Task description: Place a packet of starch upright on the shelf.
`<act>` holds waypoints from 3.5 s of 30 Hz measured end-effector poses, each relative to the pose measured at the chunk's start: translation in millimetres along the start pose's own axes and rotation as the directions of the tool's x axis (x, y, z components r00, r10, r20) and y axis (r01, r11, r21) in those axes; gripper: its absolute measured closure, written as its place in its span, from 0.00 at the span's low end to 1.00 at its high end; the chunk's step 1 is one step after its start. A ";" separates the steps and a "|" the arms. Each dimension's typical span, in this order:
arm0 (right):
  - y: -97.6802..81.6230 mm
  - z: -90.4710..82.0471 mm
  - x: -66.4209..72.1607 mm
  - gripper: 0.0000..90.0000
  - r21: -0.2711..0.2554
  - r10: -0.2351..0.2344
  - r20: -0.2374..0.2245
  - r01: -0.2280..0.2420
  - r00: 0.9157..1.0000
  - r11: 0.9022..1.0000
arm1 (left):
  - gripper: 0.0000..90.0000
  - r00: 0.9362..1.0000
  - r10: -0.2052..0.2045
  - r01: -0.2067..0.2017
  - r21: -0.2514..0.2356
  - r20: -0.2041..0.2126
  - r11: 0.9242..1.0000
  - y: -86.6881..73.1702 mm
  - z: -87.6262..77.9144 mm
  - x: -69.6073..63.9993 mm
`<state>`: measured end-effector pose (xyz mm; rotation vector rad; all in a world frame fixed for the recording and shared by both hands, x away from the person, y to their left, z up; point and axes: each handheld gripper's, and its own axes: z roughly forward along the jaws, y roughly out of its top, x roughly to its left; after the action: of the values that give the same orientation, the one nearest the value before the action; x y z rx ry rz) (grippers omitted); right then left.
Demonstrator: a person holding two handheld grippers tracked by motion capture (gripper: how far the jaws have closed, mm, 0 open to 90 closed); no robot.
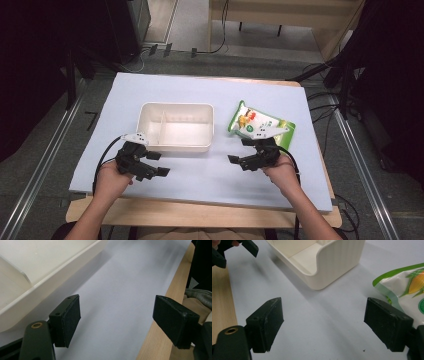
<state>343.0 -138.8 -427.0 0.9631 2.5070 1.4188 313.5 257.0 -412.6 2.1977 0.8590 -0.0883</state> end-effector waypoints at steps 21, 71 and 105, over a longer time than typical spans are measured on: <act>-5.0 11.4 0.4 0.17 0.113 0.044 0.043 -0.049 0.998 0.992 | 0.26 1.000 0.002 -0.002 -0.002 0.001 1.000 0.2 -0.4 -0.4; -9.7 16.6 -57.9 0.89 0.128 0.110 0.238 -0.144 0.965 0.981 | 0.26 1.000 0.002 -0.002 0.003 0.001 1.000 0.8 0.0 -0.1; -7.7 -4.4 -91.5 1.00 0.152 0.258 0.292 -0.311 0.921 0.938 | 0.26 1.000 -0.003 0.003 -0.019 -0.004 1.000 0.2 -3.9 0.1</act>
<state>410.3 -197.1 -449.9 1.5016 2.4066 1.0232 313.0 259.6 -409.8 2.1801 0.8618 -0.0771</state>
